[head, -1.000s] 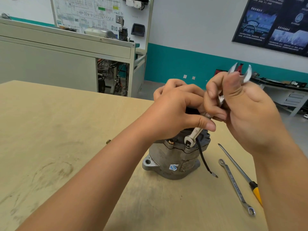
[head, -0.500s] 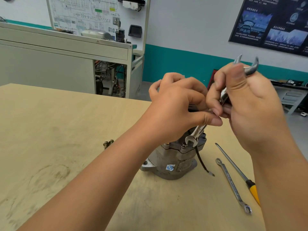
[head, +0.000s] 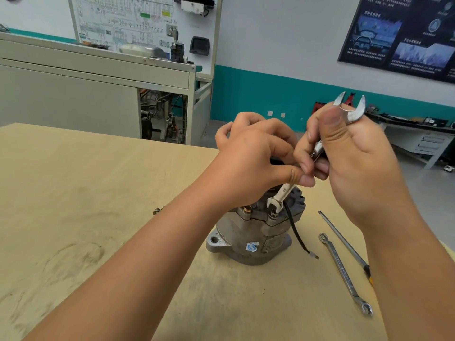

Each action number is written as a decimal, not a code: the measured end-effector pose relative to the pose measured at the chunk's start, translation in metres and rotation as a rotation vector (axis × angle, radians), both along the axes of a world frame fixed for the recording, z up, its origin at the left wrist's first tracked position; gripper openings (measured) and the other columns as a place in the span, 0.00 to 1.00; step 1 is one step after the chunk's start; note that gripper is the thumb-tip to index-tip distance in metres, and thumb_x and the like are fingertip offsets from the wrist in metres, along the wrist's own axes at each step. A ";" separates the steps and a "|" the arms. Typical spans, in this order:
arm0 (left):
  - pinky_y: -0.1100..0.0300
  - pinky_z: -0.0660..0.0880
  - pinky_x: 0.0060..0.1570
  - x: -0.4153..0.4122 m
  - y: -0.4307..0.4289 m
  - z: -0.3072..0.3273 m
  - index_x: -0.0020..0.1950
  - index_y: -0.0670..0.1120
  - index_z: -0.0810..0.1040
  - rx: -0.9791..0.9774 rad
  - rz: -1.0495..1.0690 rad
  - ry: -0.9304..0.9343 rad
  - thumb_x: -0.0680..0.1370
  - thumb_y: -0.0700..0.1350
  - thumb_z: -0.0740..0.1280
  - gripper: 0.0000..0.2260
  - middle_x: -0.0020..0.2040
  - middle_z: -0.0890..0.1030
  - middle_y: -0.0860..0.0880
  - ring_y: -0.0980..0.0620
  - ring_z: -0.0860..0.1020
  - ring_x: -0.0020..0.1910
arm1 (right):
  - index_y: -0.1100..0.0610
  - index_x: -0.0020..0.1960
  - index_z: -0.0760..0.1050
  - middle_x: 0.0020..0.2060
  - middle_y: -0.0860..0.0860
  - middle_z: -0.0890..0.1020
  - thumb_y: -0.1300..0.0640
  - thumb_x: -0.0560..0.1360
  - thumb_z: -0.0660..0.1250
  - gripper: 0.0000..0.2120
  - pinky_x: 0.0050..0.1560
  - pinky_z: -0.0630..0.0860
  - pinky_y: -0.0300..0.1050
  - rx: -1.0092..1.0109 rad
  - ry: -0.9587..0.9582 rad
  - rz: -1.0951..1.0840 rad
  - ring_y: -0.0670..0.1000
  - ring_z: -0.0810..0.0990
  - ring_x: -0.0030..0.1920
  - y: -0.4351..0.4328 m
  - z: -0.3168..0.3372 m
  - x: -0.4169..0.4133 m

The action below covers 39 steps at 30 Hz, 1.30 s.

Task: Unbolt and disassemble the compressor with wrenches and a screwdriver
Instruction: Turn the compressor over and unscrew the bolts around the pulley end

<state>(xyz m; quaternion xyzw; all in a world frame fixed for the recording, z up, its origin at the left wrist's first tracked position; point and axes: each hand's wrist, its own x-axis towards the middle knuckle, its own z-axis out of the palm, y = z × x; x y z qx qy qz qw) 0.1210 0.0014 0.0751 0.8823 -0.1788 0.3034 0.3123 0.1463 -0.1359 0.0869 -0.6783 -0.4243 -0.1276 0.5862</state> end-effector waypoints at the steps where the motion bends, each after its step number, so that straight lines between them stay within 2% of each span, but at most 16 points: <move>1: 0.62 0.50 0.57 0.000 0.000 0.000 0.40 0.54 0.85 0.002 0.000 0.003 0.66 0.58 0.73 0.09 0.48 0.72 0.66 0.58 0.60 0.59 | 0.49 0.35 0.68 0.24 0.51 0.74 0.38 0.75 0.53 0.18 0.28 0.66 0.30 -0.004 0.000 -0.013 0.45 0.70 0.25 0.000 0.000 0.000; 7: 0.60 0.49 0.60 -0.003 -0.001 0.002 0.37 0.62 0.80 -0.007 -0.020 0.009 0.66 0.57 0.73 0.04 0.48 0.72 0.67 0.57 0.60 0.59 | 0.47 0.34 0.70 0.24 0.52 0.75 0.41 0.79 0.52 0.19 0.27 0.65 0.31 -0.025 -0.027 -0.083 0.45 0.70 0.24 0.000 0.000 -0.002; 10: 0.56 0.49 0.64 -0.002 -0.001 0.001 0.38 0.57 0.83 0.005 -0.019 0.032 0.66 0.57 0.73 0.06 0.48 0.73 0.66 0.58 0.60 0.58 | 0.50 0.34 0.68 0.23 0.51 0.74 0.42 0.77 0.53 0.18 0.26 0.66 0.31 0.007 0.003 -0.071 0.45 0.70 0.23 -0.001 -0.003 -0.004; 13: 0.57 0.50 0.63 -0.002 -0.001 0.000 0.38 0.54 0.84 0.006 -0.025 0.045 0.66 0.57 0.73 0.08 0.46 0.72 0.67 0.59 0.60 0.58 | 0.51 0.33 0.69 0.23 0.52 0.74 0.40 0.75 0.53 0.19 0.25 0.66 0.32 0.010 0.018 -0.062 0.45 0.70 0.23 -0.002 -0.004 -0.008; 16: 0.57 0.52 0.61 -0.002 -0.002 0.001 0.36 0.53 0.83 0.020 -0.029 0.053 0.66 0.57 0.73 0.08 0.45 0.72 0.68 0.58 0.61 0.59 | 0.54 0.34 0.71 0.28 0.54 0.76 0.43 0.77 0.53 0.20 0.29 0.68 0.33 -0.044 -0.019 -0.119 0.44 0.72 0.26 -0.006 -0.004 -0.010; 20: 0.59 0.52 0.59 -0.002 -0.003 0.000 0.31 0.56 0.75 0.001 -0.034 0.045 0.66 0.59 0.72 0.10 0.47 0.74 0.65 0.58 0.62 0.58 | 0.51 0.43 0.72 0.31 0.43 0.78 0.45 0.74 0.61 0.09 0.29 0.73 0.33 -0.055 -0.046 -0.233 0.43 0.75 0.27 -0.014 0.000 -0.014; 23: 0.60 0.52 0.58 -0.001 -0.008 -0.005 0.31 0.52 0.75 -0.028 0.015 -0.004 0.69 0.57 0.73 0.12 0.50 0.76 0.61 0.57 0.62 0.58 | 0.52 0.44 0.74 0.33 0.47 0.81 0.48 0.70 0.65 0.08 0.25 0.73 0.37 0.035 0.000 -0.255 0.48 0.77 0.25 -0.015 -0.001 -0.013; 26: 0.60 0.53 0.57 0.001 -0.014 -0.011 0.32 0.52 0.73 -0.079 0.070 -0.068 0.71 0.55 0.73 0.13 0.50 0.77 0.60 0.56 0.64 0.60 | 0.52 0.42 0.75 0.33 0.51 0.82 0.54 0.75 0.67 0.04 0.26 0.73 0.37 0.042 -0.012 -0.339 0.49 0.78 0.26 -0.012 -0.002 -0.009; 31: 0.54 0.57 0.60 0.002 -0.015 -0.013 0.36 0.54 0.74 -0.148 0.074 -0.081 0.70 0.52 0.74 0.09 0.51 0.75 0.61 0.55 0.65 0.59 | 0.50 0.44 0.72 0.30 0.48 0.79 0.55 0.78 0.62 0.04 0.33 0.73 0.42 -0.149 -0.040 -0.472 0.45 0.77 0.29 -0.006 0.007 0.000; 34: 0.46 0.63 0.62 0.002 -0.012 -0.009 0.46 0.54 0.74 -0.193 0.054 -0.006 0.69 0.53 0.75 0.12 0.50 0.75 0.60 0.55 0.66 0.59 | 0.52 0.45 0.70 0.25 0.46 0.79 0.57 0.78 0.60 0.04 0.28 0.72 0.34 -0.266 -0.022 -0.471 0.43 0.77 0.24 -0.004 0.016 0.003; 36: 0.45 0.64 0.63 0.002 -0.005 -0.006 0.51 0.55 0.75 -0.224 0.039 0.074 0.68 0.55 0.75 0.15 0.51 0.75 0.62 0.55 0.66 0.62 | 0.51 0.43 0.69 0.25 0.42 0.80 0.57 0.78 0.59 0.05 0.30 0.72 0.36 -0.348 -0.031 -0.479 0.42 0.77 0.24 -0.003 0.020 0.004; 39: 0.45 0.65 0.64 0.004 0.006 -0.002 0.48 0.58 0.79 -0.222 -0.030 0.135 0.69 0.54 0.75 0.10 0.55 0.77 0.61 0.53 0.68 0.65 | 0.51 0.43 0.70 0.25 0.42 0.80 0.57 0.78 0.59 0.06 0.32 0.73 0.40 -0.408 -0.021 -0.448 0.42 0.78 0.25 0.003 0.026 0.005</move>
